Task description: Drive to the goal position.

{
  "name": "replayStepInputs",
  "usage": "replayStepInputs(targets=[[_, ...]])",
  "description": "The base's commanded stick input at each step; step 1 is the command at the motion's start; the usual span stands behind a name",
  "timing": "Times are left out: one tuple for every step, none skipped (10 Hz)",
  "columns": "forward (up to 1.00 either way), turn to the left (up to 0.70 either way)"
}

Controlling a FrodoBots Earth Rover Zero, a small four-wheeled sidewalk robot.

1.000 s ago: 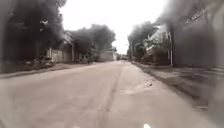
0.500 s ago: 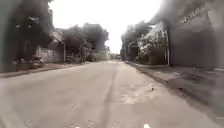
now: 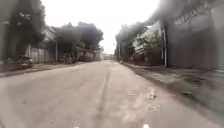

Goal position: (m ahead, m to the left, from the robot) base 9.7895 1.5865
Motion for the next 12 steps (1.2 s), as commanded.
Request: replayStepInputs(targets=[[0.85, 0.02], [0.85, 0.03], [0.85, 0.06], [0.85, 0.06], [0.85, 0.08], [0.85, 0.07], [0.85, 0.06], [0.85, 0.07], [0.85, 0.05], [0.85, -0.01], [0.85, -0.27], [0.85, -0.34]])
